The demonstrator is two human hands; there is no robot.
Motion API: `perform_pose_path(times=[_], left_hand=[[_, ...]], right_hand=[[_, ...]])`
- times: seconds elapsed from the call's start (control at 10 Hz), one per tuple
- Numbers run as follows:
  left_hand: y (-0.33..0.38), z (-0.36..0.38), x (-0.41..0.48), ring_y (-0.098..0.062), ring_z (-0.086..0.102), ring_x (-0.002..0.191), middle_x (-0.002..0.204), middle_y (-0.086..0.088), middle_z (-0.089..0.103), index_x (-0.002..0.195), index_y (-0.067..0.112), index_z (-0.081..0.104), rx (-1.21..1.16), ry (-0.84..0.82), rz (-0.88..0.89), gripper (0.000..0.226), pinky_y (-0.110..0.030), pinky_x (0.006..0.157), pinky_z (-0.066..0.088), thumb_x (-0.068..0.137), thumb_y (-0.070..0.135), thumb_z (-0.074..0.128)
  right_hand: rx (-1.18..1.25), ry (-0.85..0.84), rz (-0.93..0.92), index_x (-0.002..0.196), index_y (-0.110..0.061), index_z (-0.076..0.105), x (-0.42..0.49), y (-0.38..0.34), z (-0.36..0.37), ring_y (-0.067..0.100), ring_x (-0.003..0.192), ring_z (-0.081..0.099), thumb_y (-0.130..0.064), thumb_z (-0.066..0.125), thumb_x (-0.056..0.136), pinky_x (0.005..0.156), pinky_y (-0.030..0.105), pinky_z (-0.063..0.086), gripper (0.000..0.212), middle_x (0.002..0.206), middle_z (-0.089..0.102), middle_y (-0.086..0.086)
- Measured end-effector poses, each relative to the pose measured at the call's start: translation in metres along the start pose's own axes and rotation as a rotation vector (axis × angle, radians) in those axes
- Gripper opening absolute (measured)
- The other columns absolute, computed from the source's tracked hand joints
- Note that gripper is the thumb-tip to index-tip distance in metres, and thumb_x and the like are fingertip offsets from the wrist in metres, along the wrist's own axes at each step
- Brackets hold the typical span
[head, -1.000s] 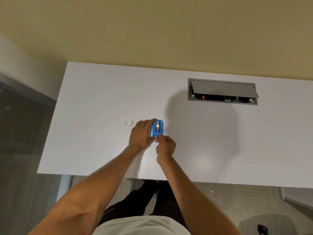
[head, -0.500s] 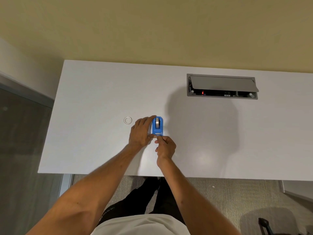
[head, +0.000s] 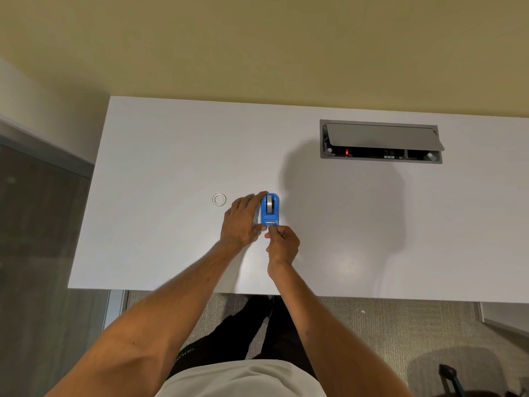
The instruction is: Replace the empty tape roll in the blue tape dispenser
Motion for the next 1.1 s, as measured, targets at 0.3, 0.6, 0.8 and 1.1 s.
perform_pose_path(times=[0.3,0.6,0.8,1.1], left_hand=[[0.009,-0.004,-0.006,-0.038,0.035,0.155,0.171,-0.01,0.038,0.171,0.03,0.022,-0.009,-0.07,-0.012,0.12,-0.062,0.117,0.043,0.07,0.031,0.088],[0.0,0.005,-0.003,-0.039,0.031,0.16,0.173,-0.009,0.035,0.17,0.037,0.009,0.0,-0.064,0.014,0.126,-0.065,0.123,0.038,0.063,0.033,0.074],[0.007,-0.005,-0.006,-0.038,0.029,0.161,0.173,-0.008,0.035,0.172,0.03,0.011,-0.025,-0.085,0.006,0.115,-0.063,0.125,0.035,0.067,0.033,0.059],[0.004,-0.002,-0.022,-0.037,0.035,0.16,0.176,-0.012,0.03,0.172,0.01,0.016,-0.021,0.062,0.038,0.091,-0.058,0.126,0.038,0.085,0.015,0.044]], right_hand=[[-0.112,0.031,-0.078,0.079,-0.02,0.065,-0.002,0.002,0.006,0.025,0.072,0.073,-0.023,0.069,0.092,0.069,0.052,0.064,0.014,0.076,0.075,-0.003],[-0.482,0.052,-0.25,0.09,-0.026,0.064,0.003,0.003,-0.002,0.013,0.07,0.073,-0.052,0.057,0.1,0.064,0.038,0.062,0.028,0.081,0.076,-0.008],[-0.709,0.022,-0.344,0.094,-0.019,0.066,0.008,-0.009,-0.009,0.017,0.075,0.07,-0.045,0.06,0.101,0.06,0.028,0.054,0.028,0.084,0.074,-0.003],[-0.997,-0.003,-0.578,0.099,-0.019,0.067,0.022,-0.04,-0.042,0.013,0.07,0.061,-0.034,0.061,0.102,0.058,0.022,0.041,0.016,0.09,0.074,-0.003]])
Point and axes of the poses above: each hand's wrist, its own x-axis towards the middle knuckle, its own z-axis out of the palm, y = z × x, the point moved 1 cm from there along x, towards the middle knuckle
